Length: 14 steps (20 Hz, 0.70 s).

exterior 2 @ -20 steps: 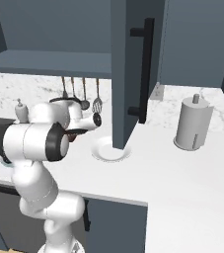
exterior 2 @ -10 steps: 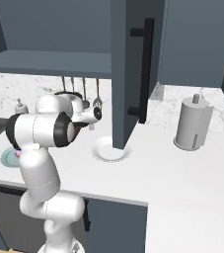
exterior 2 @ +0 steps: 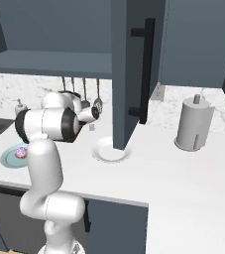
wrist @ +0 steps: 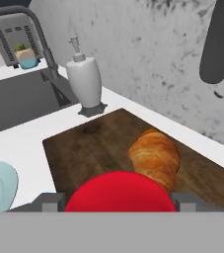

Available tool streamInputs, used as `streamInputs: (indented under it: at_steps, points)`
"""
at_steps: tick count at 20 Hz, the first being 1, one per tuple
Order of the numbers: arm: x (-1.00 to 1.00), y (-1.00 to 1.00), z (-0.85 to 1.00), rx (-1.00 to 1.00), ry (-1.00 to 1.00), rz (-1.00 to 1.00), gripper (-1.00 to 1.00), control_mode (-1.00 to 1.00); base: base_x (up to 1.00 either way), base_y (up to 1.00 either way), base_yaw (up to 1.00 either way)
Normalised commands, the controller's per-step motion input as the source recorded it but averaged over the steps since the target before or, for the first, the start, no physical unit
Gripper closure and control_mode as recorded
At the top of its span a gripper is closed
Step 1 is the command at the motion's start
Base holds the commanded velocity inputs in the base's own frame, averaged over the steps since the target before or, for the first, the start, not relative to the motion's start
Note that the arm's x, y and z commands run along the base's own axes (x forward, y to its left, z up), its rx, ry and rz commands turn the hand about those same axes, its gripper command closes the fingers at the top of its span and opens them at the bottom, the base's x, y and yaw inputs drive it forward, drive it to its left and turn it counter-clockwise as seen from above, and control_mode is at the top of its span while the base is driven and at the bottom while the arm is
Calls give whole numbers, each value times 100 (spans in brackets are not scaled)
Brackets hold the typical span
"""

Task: From the different types of pastries on the counter, select a croissant and place it on the cutting board. Then retrieve a jar of jam from the cabinet and place it alongside the croissant on the cutting board.

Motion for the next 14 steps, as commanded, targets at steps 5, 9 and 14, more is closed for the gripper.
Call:
streamInputs:
  at_steps: [5, 9, 14]
  points:
    - [7, 3, -14, 0, 0, 0, 100, -100, 0, 0, 0]
    - [21, 9, -19, -3, 0, -2, -100, -100, 0, 0, 0]
    - [19, 0, -9, -1, -2, -1, -100, -100, 0, 0, 0]
